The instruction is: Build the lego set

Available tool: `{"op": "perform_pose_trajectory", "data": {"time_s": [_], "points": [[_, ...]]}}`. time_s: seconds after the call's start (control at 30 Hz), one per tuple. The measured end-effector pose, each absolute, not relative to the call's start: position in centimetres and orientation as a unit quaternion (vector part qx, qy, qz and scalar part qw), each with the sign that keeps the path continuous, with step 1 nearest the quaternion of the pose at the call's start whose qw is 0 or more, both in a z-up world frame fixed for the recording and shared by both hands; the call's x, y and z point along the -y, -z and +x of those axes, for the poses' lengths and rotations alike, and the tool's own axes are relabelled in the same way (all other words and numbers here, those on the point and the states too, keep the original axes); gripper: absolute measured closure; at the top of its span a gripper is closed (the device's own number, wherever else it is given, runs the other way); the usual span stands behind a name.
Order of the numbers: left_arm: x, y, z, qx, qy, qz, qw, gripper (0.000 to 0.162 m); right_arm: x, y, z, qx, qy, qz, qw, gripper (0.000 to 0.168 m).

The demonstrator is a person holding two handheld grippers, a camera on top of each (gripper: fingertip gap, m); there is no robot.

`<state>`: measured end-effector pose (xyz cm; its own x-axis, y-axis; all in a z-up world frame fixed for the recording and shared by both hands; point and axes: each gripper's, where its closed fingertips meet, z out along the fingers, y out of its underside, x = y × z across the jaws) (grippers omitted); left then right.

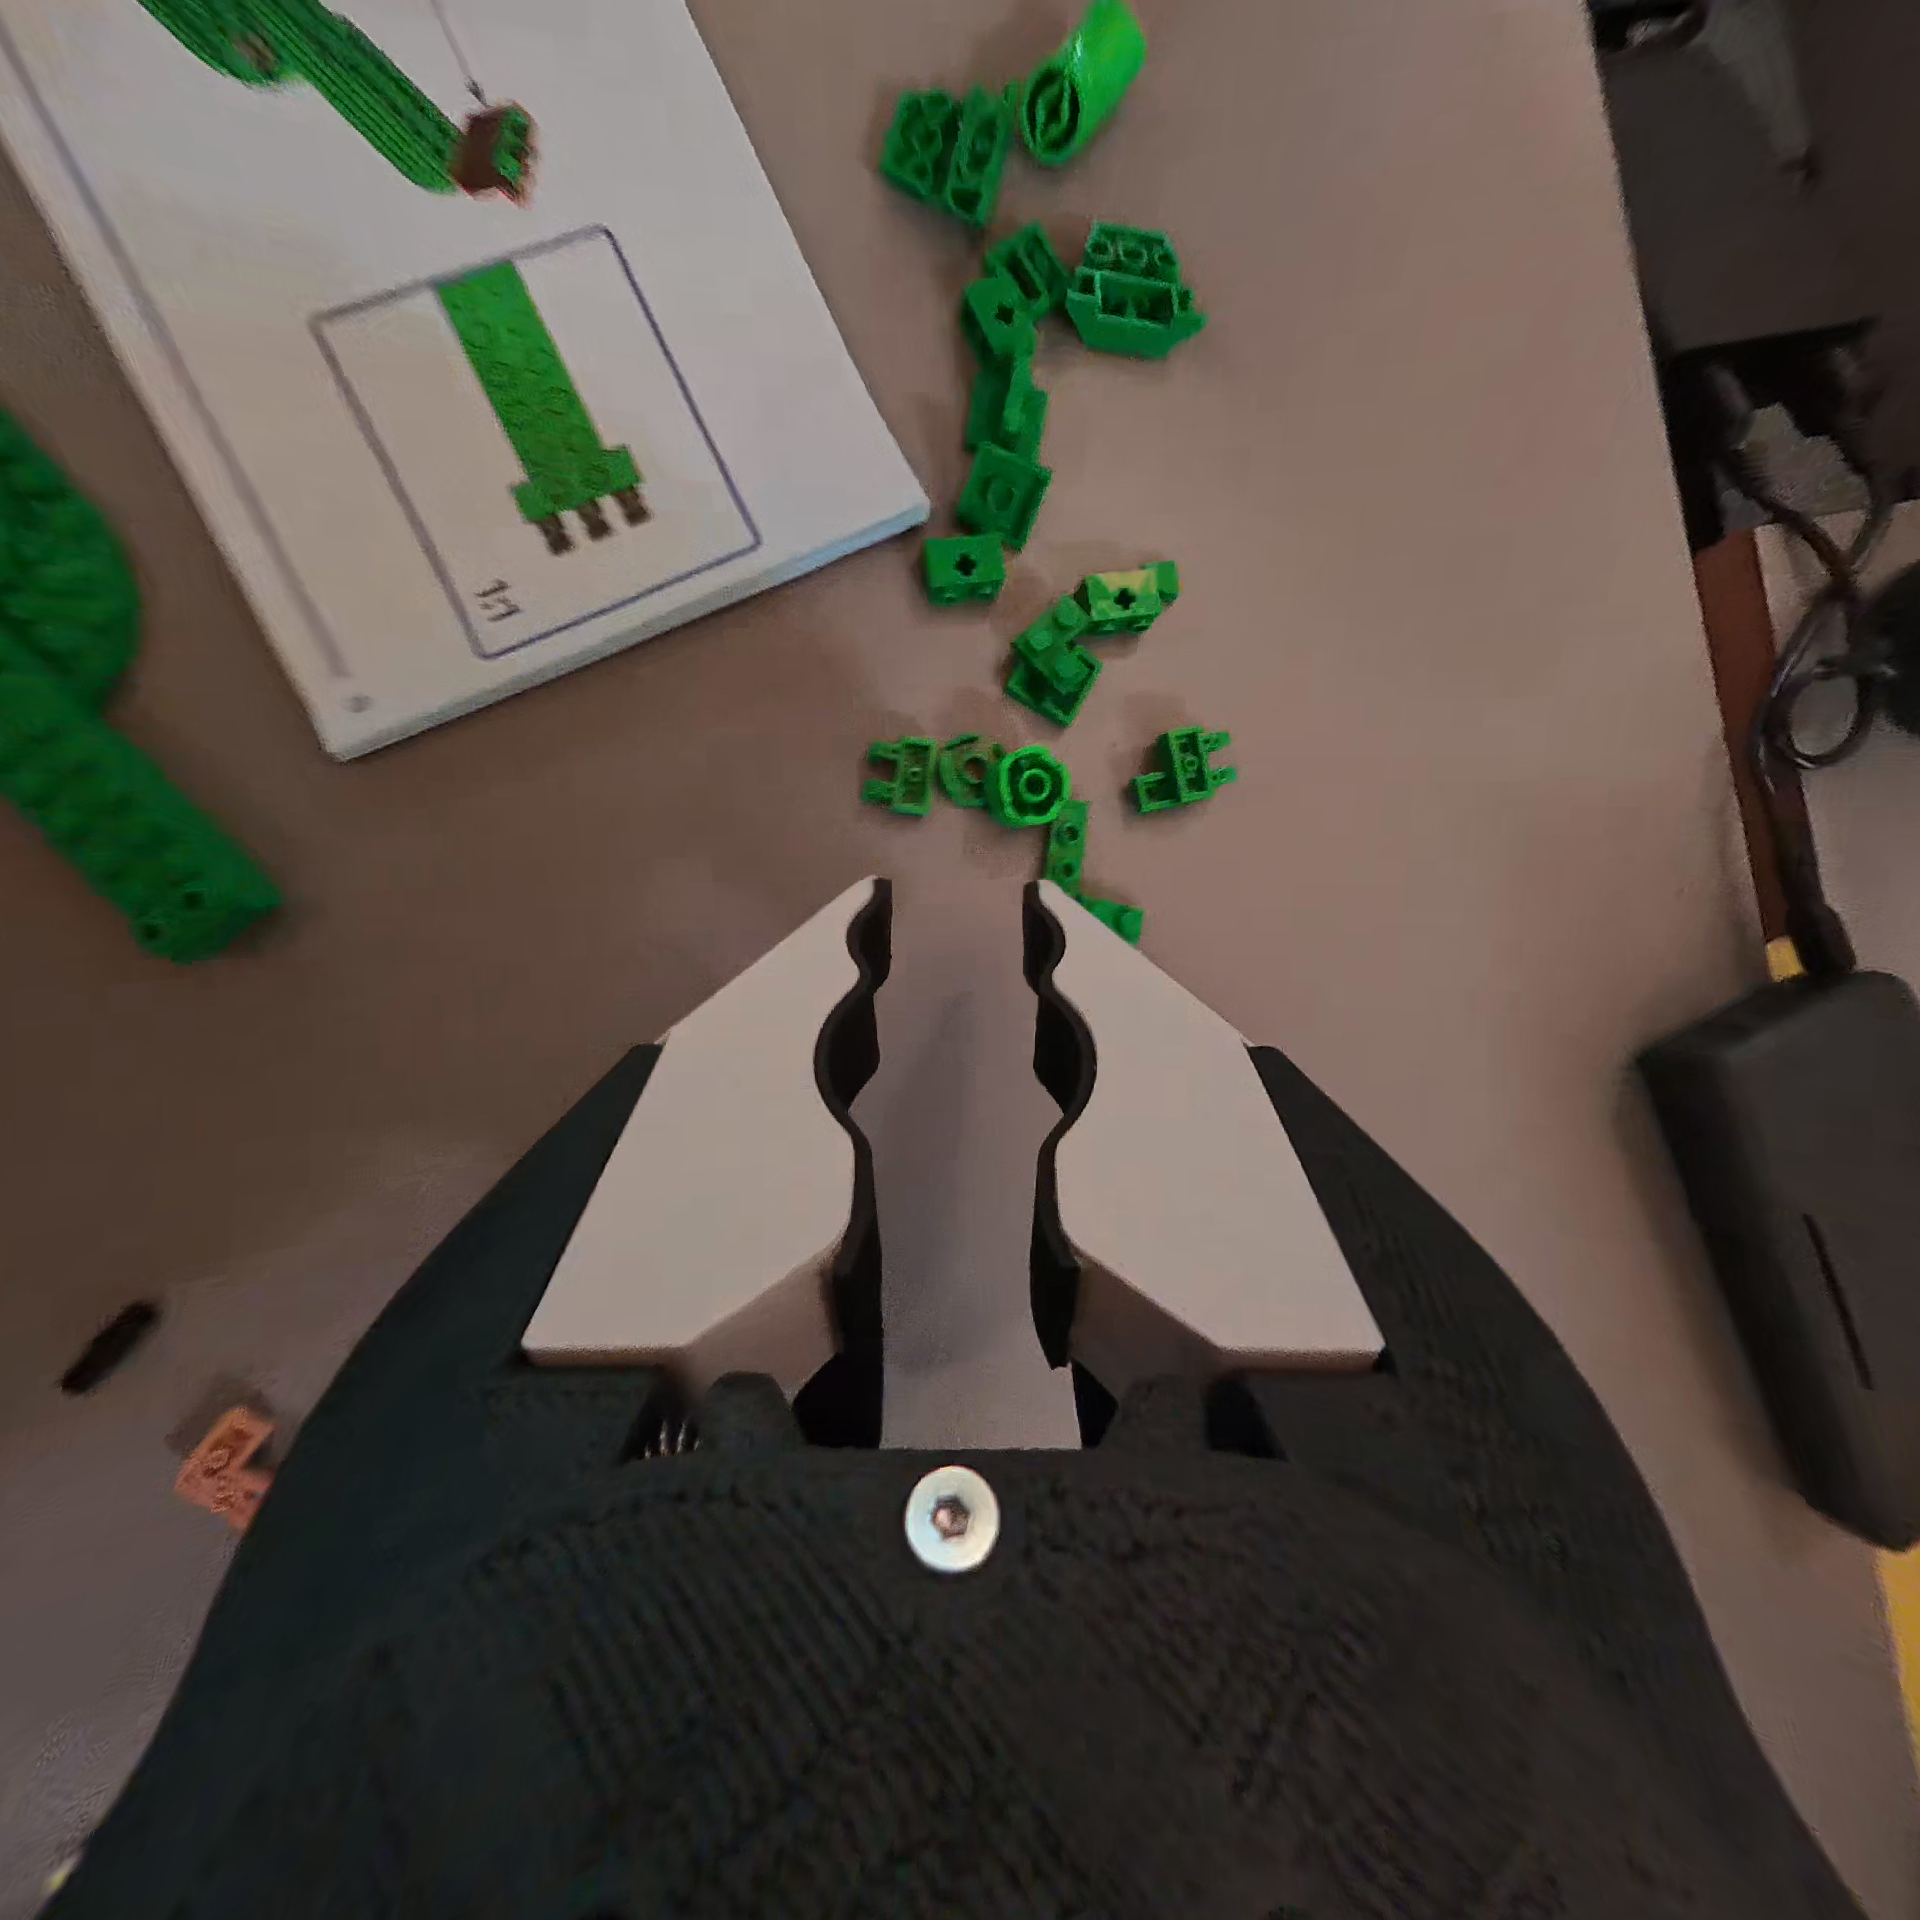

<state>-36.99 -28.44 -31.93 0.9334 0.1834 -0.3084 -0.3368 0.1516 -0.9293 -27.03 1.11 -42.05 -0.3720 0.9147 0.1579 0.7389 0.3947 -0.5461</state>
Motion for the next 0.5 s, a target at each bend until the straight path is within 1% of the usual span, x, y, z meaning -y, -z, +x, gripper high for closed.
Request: {"op": "perform_pose_trajectory", "data": {"time_s": [0.2, 0.3, 0.4, 0.5], "points": [[28.5, 31.9, -37.2, -0.054, -0.160, -0.628, 0.759, 0.162, -2.6, 43.2, -28.9, 0.814, -0.188, -0.522, 0.174, 0.146], [28.5, 31.8, -37.3, -0.048, -0.150, -0.627, 0.763, 0.162, -3.0, 44.0, -28.7, 0.822, -0.175, -0.522, 0.145, 0.150], [28.5, 31.8, -37.2, -0.050, -0.148, -0.628, 0.763, 0.162, -3.2, 44.1, -28.9, 0.817, -0.179, -0.533, 0.129, 0.160], [28.3, 32.1, -36.6, -0.064, -0.142, -0.634, 0.757, 0.162, -3.1, 44.1, -28.7, 0.818, -0.176, -0.533, 0.127, 0.162]]}}
